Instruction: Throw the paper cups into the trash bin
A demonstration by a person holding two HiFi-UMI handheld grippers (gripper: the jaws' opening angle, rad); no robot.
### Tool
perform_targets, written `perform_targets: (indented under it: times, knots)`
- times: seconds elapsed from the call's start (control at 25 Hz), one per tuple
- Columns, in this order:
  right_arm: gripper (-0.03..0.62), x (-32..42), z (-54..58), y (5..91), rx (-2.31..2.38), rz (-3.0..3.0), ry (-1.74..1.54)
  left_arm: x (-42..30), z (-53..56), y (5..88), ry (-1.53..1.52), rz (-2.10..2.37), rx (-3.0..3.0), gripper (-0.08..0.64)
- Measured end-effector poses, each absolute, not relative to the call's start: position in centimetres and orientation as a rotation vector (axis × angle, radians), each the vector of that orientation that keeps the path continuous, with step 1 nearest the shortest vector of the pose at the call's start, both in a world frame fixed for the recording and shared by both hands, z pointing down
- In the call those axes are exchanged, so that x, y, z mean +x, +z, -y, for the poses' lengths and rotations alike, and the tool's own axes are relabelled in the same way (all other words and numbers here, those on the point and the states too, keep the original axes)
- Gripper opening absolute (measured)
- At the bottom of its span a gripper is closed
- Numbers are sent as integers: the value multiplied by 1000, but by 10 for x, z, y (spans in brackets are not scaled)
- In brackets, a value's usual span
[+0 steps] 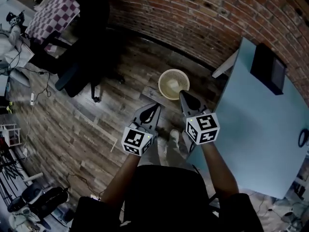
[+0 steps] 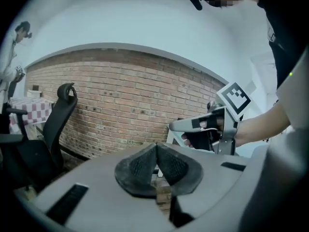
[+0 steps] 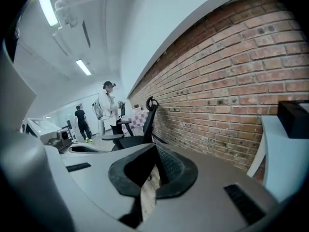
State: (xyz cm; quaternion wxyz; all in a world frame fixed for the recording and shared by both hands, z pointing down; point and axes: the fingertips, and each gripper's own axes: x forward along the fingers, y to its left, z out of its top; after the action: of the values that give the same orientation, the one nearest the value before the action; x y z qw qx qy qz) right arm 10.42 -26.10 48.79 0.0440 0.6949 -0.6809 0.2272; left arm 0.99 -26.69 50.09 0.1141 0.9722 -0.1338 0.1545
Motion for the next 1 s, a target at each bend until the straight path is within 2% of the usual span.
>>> perform_targets:
  times: [0.36, 1.0]
  knots:
    - [-5, 72, 234, 441, 2091, 2235, 661, -37, 251, 429, 328, 585, 2909, 9]
    - [-5, 6, 242, 376, 1996, 2373, 518, -97, 255, 363, 192, 720, 2977, 9]
